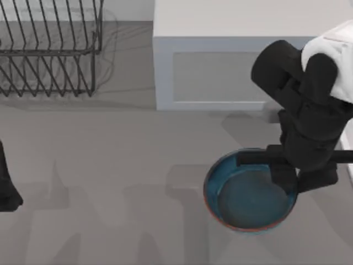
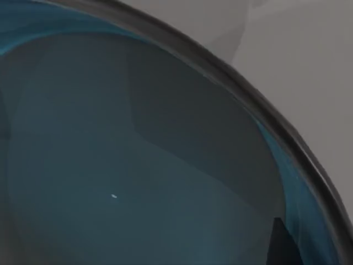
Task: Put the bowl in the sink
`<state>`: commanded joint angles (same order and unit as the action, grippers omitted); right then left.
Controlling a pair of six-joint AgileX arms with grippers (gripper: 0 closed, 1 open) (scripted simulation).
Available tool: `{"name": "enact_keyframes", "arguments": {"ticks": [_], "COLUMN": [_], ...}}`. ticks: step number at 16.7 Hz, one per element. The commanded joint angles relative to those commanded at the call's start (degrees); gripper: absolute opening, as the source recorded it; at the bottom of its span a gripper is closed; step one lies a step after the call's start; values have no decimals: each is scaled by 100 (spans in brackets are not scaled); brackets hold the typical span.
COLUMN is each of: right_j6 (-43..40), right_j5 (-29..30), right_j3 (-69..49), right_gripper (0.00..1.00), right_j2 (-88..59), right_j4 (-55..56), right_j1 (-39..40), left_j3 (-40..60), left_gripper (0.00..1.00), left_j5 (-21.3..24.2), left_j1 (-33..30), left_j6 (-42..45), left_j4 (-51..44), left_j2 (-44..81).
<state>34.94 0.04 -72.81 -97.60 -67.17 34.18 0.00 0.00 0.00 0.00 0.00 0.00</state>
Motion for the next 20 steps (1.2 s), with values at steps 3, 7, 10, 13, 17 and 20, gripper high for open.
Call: {"name": "enact_keyframes", "arguments": {"ticks": [3, 7, 10, 13, 17, 20], "right_j6": [-24, -49, -42, -74, -275, -553], "right_j5": [-1, -1, -4, -48, -277, -502], "right_j3": [-702, -1032, -1017, -921, -300, 507], "right_gripper": [0, 0, 0, 0, 0, 0], "right_j2": [238, 411, 391, 418, 508, 549], "right_j4": [-894, -1242, -1226, -1127, -375, 744], "right_j1": [-19, -38, -15, -156, -989, -1952], "left_j3": [0, 0, 0, 0, 0, 0], "left_gripper": [100, 100, 100, 100, 100, 100], "left_j5": [0, 0, 0, 0, 0, 0], "left_j1": [0, 0, 0, 0, 0, 0], "left_j6": [0, 0, 0, 0, 0, 0], "left_j4": [0, 0, 0, 0, 0, 0], "left_j2": [0, 0, 0, 0, 0, 0]}}
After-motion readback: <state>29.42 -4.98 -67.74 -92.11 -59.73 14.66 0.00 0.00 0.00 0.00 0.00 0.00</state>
